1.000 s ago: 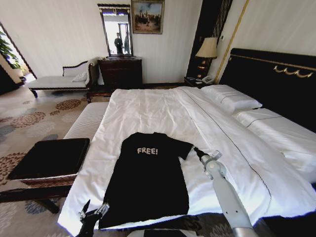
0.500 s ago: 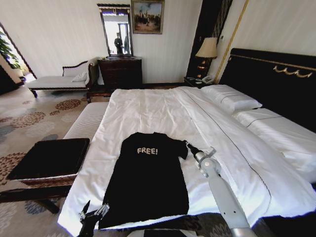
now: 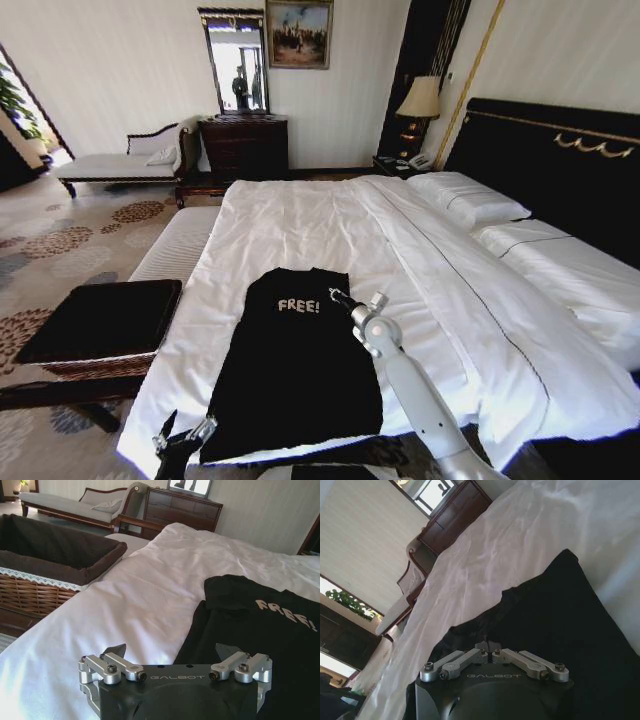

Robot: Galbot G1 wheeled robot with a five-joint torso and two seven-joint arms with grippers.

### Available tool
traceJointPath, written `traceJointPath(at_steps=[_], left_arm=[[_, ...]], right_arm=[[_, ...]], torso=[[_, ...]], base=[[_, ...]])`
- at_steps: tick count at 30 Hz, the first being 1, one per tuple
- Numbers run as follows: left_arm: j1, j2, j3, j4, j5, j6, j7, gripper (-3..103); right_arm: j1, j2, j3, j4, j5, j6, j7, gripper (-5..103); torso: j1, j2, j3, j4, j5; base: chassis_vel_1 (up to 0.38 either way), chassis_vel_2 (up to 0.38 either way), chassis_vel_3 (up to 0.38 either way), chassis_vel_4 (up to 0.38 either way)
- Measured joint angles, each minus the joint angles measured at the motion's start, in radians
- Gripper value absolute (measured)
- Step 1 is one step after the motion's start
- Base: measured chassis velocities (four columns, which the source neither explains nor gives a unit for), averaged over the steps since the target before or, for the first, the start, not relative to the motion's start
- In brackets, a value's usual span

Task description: Fold the clothes on the bed and place them into the basket.

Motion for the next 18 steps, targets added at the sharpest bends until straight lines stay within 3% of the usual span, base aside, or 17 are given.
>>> traceJointPath(at_steps=[9,14,18], left_arm=[[-0.001,0.001,-0.010,-0.001,-0.005,-0.001,0.001,100],[-0.005,0.004,-0.005,-0.002,-0.004,-0.001,0.000,100],[-0.010,0.005,0.005,-0.002,-0.001,0.000,0.000,100]], right_arm=[[0.041,0.020,-0.018,-0.098,-0.044,0.012,-0.015,-1],[0.025,0.015,-0.024,-0.089,-0.065,0.016,-0.036,20],[-0.005,0.001,-0.030,-0.054,-0.096,0.022,-0.063,31]], torso=[[0.000,0.000,0.000,0.0000,0.0000],[0.000,0.000,0.000,0.0001,0.0000],[0.000,0.000,0.000,-0.0001,-0.0001]], base=[[0.000,0.000,0.000,0.000],[0.000,0.000,0.000,0.000],[0.000,0.000,0.000,0.000]])
